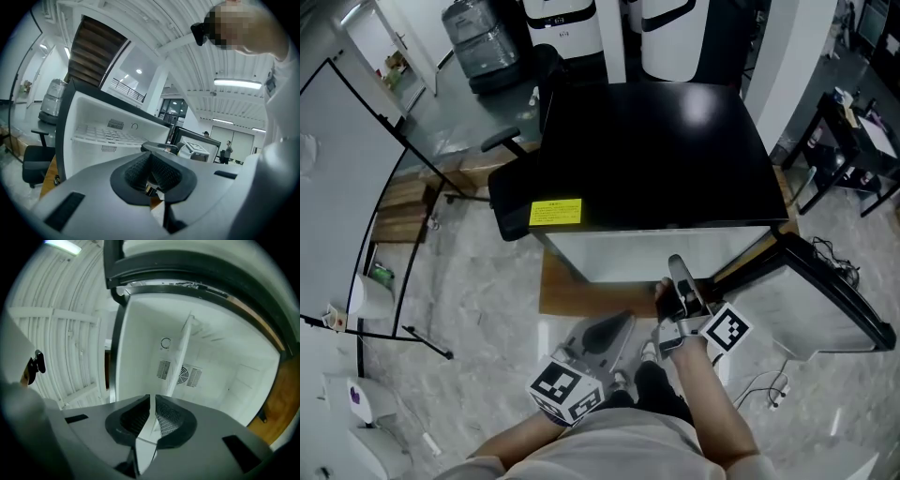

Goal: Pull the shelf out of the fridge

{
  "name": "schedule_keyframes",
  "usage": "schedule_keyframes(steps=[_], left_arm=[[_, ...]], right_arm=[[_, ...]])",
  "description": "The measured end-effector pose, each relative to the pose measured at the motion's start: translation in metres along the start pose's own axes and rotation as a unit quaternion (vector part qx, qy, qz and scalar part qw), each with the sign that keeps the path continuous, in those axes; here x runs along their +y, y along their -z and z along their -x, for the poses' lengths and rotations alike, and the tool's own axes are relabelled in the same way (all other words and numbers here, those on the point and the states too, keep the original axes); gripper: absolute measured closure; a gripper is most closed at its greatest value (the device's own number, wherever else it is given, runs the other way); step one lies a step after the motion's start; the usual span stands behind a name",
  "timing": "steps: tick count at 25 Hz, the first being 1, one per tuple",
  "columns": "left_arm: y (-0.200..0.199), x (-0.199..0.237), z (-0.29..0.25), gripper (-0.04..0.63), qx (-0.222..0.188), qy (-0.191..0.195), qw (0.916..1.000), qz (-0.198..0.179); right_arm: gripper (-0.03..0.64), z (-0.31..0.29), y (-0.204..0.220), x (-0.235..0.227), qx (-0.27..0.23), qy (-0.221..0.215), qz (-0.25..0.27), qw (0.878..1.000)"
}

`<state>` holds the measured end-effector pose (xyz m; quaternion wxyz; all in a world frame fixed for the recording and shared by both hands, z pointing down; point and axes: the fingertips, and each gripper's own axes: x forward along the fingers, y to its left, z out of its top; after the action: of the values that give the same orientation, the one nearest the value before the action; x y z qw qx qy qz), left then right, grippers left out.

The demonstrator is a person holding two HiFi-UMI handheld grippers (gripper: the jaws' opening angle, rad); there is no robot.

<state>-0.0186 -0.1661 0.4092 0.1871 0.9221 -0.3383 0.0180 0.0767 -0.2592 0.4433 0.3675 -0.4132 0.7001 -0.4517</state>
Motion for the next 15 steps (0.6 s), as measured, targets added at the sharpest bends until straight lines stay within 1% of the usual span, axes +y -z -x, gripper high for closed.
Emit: schedule_keyframes(steps=[2, 6, 8, 11, 15], left_arm=[[0.002, 0.005, -0.006, 0.589, 0.005, -0.006, 1.0000, 0.002], [0.007, 0.016, -0.012, 0.590, 0.014, -0.021, 0.9996, 0.011], [0.011, 0.019, -0.015, 0.590, 0.019, -0.024, 0.9994, 0.015], [0.015, 0.023, -0.017, 0.589, 0.025, -0.029, 0.9991, 0.021], [0.018, 0.027, -0.019, 0.589, 0.028, -0.031, 0.9988, 0.026]], right_arm=[[0.597, -0.014, -0.004, -0.013, -0.007, 0.007, -0.013, 1.000], [0.593, -0.029, 0.001, -0.036, -0.009, 0.036, -0.033, 0.999], [0.581, -0.034, 0.003, -0.039, -0.007, 0.033, -0.040, 0.999], [0.537, -0.046, 0.000, -0.039, -0.008, 0.020, -0.052, 0.998], [0.534, -0.061, -0.004, -0.044, -0.013, 0.017, -0.059, 0.998]])
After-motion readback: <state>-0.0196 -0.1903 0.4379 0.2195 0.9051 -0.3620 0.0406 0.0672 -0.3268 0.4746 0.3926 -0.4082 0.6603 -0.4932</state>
